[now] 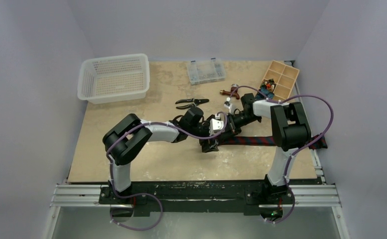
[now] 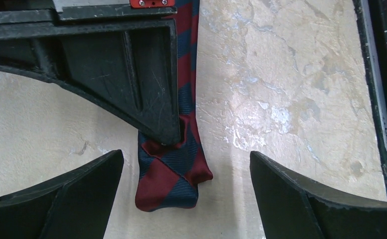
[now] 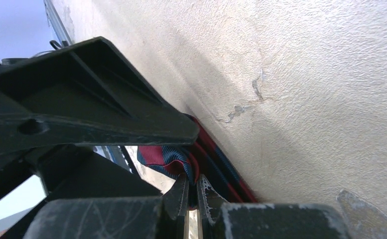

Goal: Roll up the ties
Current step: Roll the tie at the center of the board.

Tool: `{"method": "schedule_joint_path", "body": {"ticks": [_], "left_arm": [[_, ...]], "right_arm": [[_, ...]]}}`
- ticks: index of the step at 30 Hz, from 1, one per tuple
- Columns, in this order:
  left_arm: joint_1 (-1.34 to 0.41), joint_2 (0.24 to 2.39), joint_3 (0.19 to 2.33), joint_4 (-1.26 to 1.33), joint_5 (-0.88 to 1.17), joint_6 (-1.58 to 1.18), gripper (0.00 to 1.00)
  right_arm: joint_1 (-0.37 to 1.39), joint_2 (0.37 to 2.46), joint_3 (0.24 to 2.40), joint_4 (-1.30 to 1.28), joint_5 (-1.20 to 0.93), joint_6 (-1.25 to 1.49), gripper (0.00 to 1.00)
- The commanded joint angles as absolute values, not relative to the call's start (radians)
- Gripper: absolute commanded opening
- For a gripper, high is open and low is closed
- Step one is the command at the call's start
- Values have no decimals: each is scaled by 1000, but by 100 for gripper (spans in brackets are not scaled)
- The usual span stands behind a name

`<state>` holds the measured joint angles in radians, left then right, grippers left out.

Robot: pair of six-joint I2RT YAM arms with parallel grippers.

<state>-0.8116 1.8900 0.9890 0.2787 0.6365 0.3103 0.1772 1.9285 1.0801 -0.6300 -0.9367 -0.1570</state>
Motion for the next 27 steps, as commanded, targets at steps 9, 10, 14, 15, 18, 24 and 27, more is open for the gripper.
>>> {"method": "schedule_joint_path", "body": {"ticks": [9,10,14,15,18,24,27], "left_arm": [[-840,1955,1025,243,418,405,68],[-839,1952,1020,240,409,406,62],[-838,1933,999,237,435,419,45],[-838,1930,997,231,443,420,42],[-838,1925,1000,217,464,425,35],[-838,1912,990,196,475,450,28],[-837,1897,978,185,486,457,28]], "right_arm": [[176,1871,1109,-671,-1022,-184,1],[176,1873,1110,-682,-1022,-193,2],[175,1882,1116,-708,-998,-215,12],[174,1882,1118,-710,-989,-218,13],[175,1882,1118,-696,-972,-196,14],[173,1878,1137,-682,-949,-158,15],[172,1879,1143,-673,-913,-150,2]]}}
